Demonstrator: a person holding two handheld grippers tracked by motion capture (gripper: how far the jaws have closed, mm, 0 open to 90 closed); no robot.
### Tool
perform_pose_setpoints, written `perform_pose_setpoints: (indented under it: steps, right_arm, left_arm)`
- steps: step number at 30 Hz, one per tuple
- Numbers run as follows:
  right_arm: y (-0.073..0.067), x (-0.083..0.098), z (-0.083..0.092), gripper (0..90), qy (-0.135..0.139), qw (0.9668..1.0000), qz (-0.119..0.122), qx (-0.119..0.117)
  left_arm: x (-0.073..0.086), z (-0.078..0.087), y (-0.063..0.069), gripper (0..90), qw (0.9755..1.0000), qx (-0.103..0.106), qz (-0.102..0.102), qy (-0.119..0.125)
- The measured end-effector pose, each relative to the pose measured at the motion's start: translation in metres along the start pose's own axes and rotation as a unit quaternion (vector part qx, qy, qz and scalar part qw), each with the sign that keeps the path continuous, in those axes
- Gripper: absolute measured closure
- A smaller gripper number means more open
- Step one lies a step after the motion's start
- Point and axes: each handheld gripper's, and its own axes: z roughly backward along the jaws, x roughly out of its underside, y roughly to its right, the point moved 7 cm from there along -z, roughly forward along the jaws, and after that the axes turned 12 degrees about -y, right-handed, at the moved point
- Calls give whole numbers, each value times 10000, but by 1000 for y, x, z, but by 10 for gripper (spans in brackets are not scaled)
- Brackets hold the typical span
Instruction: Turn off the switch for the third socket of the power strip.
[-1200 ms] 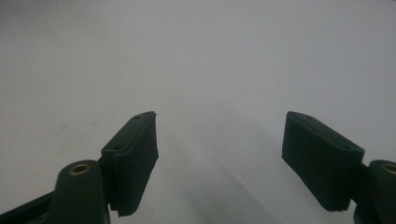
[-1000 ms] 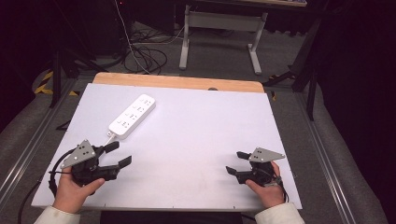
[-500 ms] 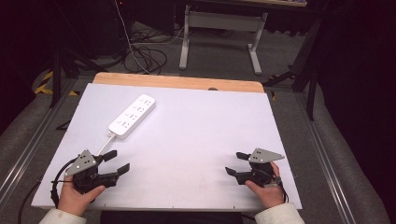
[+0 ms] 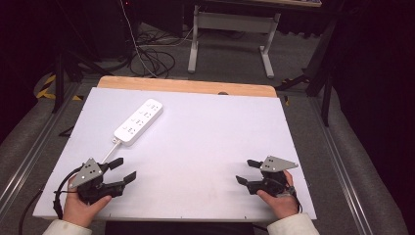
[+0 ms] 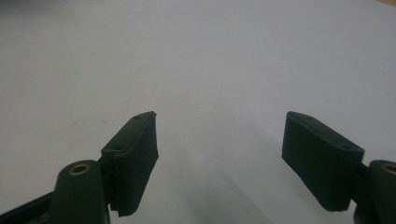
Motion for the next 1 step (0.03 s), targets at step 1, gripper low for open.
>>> perform_pose_setpoints:
  steps: [1]
  right_arm:
    - [0, 0, 0, 275, 2, 10000, 3, 1]
  left_arm:
    - [0, 0, -1, 298, 10000, -10, -16, 6]
